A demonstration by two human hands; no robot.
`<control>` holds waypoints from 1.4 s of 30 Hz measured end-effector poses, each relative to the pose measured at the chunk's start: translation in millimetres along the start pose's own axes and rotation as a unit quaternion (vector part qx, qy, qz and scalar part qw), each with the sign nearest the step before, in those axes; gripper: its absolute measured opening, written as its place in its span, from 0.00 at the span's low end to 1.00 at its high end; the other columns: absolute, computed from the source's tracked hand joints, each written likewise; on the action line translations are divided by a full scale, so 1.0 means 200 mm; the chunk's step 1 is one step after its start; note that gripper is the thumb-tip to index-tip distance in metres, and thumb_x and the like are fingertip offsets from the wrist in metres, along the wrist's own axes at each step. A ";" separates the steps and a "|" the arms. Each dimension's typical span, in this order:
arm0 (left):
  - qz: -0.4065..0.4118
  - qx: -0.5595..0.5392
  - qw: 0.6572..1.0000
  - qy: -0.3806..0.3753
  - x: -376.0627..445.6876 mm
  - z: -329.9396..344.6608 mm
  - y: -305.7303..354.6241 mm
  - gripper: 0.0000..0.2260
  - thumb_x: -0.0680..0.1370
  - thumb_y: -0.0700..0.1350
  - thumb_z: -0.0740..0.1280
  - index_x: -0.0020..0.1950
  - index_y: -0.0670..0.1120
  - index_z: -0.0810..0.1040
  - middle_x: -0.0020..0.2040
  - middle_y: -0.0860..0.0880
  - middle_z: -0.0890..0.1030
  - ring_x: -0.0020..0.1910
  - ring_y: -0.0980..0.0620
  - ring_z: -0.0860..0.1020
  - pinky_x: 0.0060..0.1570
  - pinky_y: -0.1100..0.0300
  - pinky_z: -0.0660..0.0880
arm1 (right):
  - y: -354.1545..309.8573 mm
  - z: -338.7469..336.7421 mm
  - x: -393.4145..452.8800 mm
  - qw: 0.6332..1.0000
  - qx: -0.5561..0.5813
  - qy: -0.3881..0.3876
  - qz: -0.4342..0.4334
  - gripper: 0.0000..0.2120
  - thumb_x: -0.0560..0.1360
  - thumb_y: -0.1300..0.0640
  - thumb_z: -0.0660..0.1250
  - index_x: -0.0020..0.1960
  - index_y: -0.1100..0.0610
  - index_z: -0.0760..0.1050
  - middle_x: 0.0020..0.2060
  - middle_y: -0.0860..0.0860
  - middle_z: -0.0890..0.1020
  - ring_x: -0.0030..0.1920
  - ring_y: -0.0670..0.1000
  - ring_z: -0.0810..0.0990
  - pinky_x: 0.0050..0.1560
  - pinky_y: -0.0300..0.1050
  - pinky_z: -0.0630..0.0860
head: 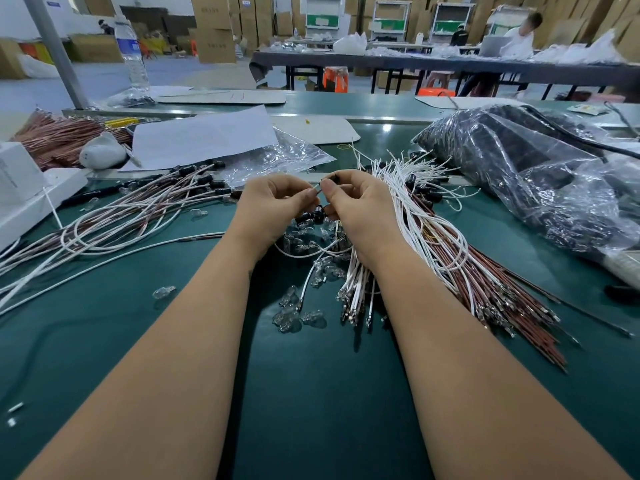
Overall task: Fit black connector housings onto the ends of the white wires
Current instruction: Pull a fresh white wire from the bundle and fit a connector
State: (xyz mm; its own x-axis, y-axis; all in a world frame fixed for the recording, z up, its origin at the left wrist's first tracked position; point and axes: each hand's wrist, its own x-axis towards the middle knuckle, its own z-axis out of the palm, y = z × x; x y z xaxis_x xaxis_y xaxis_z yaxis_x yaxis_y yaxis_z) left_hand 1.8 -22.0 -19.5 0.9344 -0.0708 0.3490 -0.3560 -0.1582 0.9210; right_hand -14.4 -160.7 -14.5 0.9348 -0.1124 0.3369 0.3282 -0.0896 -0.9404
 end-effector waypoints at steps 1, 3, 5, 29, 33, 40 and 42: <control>-0.003 -0.003 1.000 -0.001 0.00 0.00 0.00 0.07 0.76 0.35 0.70 0.42 0.45 0.82 0.35 0.47 0.83 0.39 0.50 0.81 0.49 0.54 0.79 | 0.00 0.00 0.00 1.000 -0.003 -0.002 0.001 0.07 0.77 0.63 0.68 0.42 0.53 0.77 0.33 0.51 0.79 0.28 0.43 0.75 0.34 0.39 0.76; -0.003 -0.003 1.000 -0.007 0.00 0.01 -0.01 0.07 0.76 0.35 0.69 0.41 0.46 0.82 0.35 0.47 0.83 0.38 0.50 0.82 0.48 0.55 0.79 | 0.00 0.00 0.00 1.000 -0.011 -0.005 0.004 0.09 0.77 0.62 0.68 0.40 0.52 0.77 0.32 0.51 0.79 0.28 0.44 0.75 0.34 0.41 0.75; 0.000 0.005 1.000 -0.011 0.00 0.01 -0.01 0.08 0.76 0.35 0.69 0.41 0.46 0.82 0.35 0.46 0.83 0.38 0.50 0.82 0.48 0.55 0.80 | -0.01 0.00 0.00 1.000 -0.021 -0.005 0.008 0.09 0.77 0.62 0.68 0.40 0.52 0.76 0.29 0.49 0.77 0.26 0.43 0.74 0.33 0.42 0.74; 0.035 0.124 0.991 0.014 -0.01 0.04 0.07 0.04 0.77 0.38 0.68 0.46 0.41 0.83 0.40 0.43 0.84 0.41 0.47 0.82 0.48 0.54 0.79 | 0.01 0.00 0.01 0.999 -0.025 0.039 0.028 0.04 0.77 0.58 0.68 0.44 0.52 0.76 0.40 0.53 0.80 0.37 0.49 0.78 0.41 0.45 0.78; 0.053 0.138 0.989 0.017 -0.02 0.03 0.07 0.03 0.76 0.38 0.70 0.46 0.43 0.84 0.40 0.45 0.84 0.41 0.48 0.82 0.47 0.54 0.79 | -0.01 0.00 0.01 0.999 -0.031 0.024 0.023 0.07 0.77 0.59 0.68 0.40 0.55 0.76 0.34 0.50 0.77 0.33 0.47 0.75 0.38 0.42 0.74; 0.062 0.119 0.991 0.013 0.00 0.01 0.04 0.04 0.77 0.36 0.68 0.45 0.43 0.82 0.36 0.47 0.83 0.33 0.57 0.80 0.38 0.63 0.78 | -0.02 0.00 -0.01 0.999 -0.017 0.014 0.024 0.04 0.75 0.60 0.71 0.42 0.54 0.78 0.35 0.50 0.80 0.33 0.46 0.77 0.40 0.43 0.76; 0.066 0.120 0.990 0.023 0.01 -0.01 0.04 0.05 0.77 0.36 0.68 0.45 0.44 0.82 0.36 0.49 0.83 0.32 0.59 0.79 0.39 0.64 0.78 | -0.03 0.00 0.00 0.999 0.005 0.036 0.037 0.02 0.75 0.60 0.70 0.47 0.55 0.78 0.39 0.52 0.80 0.38 0.49 0.77 0.43 0.46 0.77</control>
State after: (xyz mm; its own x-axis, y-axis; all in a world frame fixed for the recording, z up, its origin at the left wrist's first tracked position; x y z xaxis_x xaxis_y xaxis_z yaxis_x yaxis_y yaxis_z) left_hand 0.1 -21.2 -11.8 0.8768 -0.0622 0.4768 -0.4626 -0.3796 0.8011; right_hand -17.0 -160.7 -9.3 0.9445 -0.1895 0.2683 0.2597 -0.0691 -0.9632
